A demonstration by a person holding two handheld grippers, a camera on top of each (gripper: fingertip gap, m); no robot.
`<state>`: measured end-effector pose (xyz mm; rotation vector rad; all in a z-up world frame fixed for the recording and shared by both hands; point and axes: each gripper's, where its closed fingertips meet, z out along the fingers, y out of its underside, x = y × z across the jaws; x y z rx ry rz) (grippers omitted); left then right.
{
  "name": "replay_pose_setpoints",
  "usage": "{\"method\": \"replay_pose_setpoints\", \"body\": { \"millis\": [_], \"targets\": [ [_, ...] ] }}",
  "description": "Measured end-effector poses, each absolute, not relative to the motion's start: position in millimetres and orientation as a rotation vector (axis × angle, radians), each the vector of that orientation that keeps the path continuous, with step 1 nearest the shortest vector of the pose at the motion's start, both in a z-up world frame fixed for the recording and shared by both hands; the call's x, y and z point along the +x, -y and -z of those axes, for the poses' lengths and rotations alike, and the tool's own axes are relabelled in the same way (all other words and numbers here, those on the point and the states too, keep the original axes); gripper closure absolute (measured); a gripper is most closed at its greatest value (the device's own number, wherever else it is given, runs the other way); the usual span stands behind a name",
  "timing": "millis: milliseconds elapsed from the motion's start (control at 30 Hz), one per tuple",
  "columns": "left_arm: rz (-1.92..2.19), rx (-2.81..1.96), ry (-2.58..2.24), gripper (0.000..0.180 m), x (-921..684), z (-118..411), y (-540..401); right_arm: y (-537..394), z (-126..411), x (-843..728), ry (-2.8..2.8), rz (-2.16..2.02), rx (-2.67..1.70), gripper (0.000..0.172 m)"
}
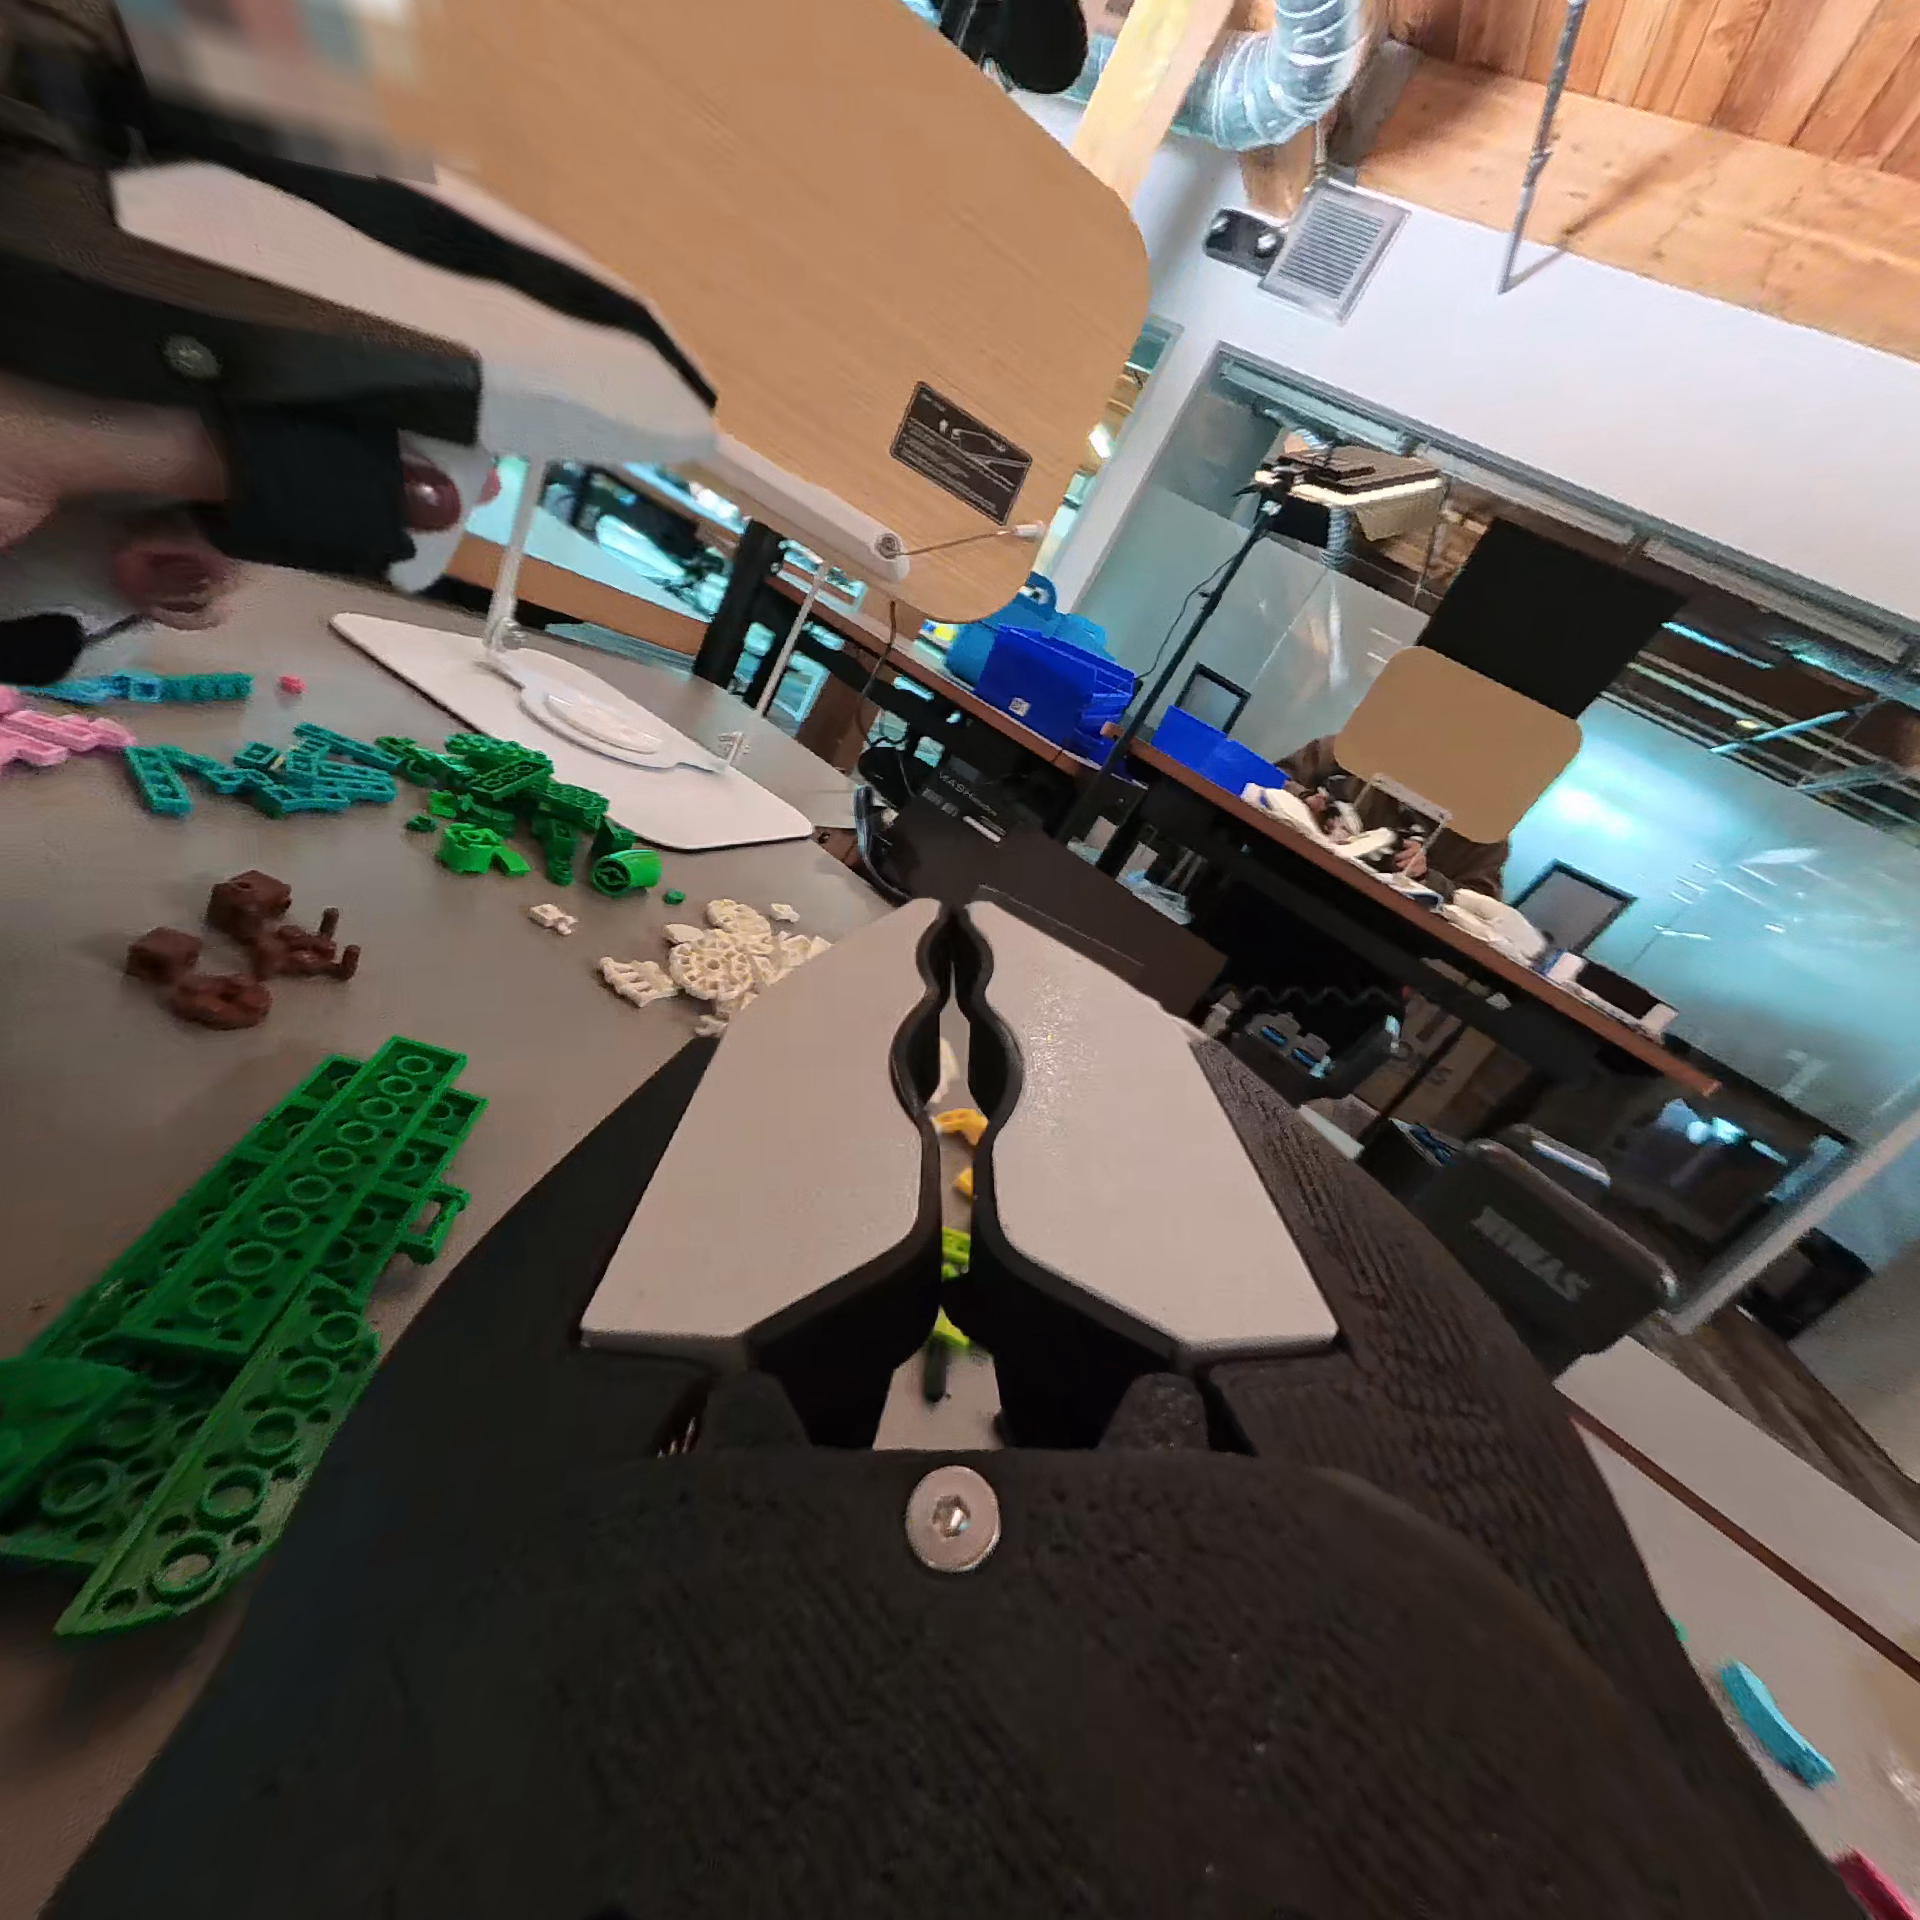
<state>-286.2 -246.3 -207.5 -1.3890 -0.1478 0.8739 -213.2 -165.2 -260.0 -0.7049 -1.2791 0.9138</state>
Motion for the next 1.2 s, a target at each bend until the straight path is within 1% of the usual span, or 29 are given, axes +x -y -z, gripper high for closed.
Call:
{"method": "replay_pose_setpoints", "body": {
  "millis": [67, 233, 333, 433, 500, 667, 800, 933, 1067, 1200],
  "targets": [
    [-0.867, -1.336, 0.093, 0.175, -264, 210, 246, 175, 263, -212, 1.335, -0.987, -0.687, 0.172],
    [-0.679, -1.373, -0.061, 0.175, -225, 240, 237, 177, 256, -206, 1.312, -1.176, -0.724, 0.172],
    [-0.603, -1.403, -0.052, 0.175, -224, 244, 233, 178, 254, -206, 1.306, -1.228, -0.735, 0.172],
    [-0.329, -1.466, -0.028, 0.172, -209, 254, 225, 182, 254, -205, 1.319, -1.207, -0.709, 0.172],
    [-0.243, -1.448, 0.022, 0.173, -210, 255, 226, 187, 255, -203, 1.33, -1.196, -0.68, 0.172],
    [-0.283, -1.49, 0.019, 0.175, -215, 264, 224, 196, 254, -200, 1.339, -1.193, -0.64, 0.172],
    [-0.358, -1.453, -0.064, 0.176, -206, 262, 224, 191, 253, -199, 1.316, -1.142, -0.645, 0.172],
    [-0.327, -1.427, -0.062, 0.18, -204, 256, 226, 192, 251, -198, 1.313, -1.137, -0.627, 0.172],
    [-0.32, -1.386, -0.071, 0.18, -202, 245, 231, 199, 245, -192, 1.307, -1.176, -0.578, 0.172],
    [-0.302, -1.384, -0.083, 0.18, -200, 246, 231, 208, 244, -187, 1.324, -1.214, -0.538, 0.172]
  ]
}}
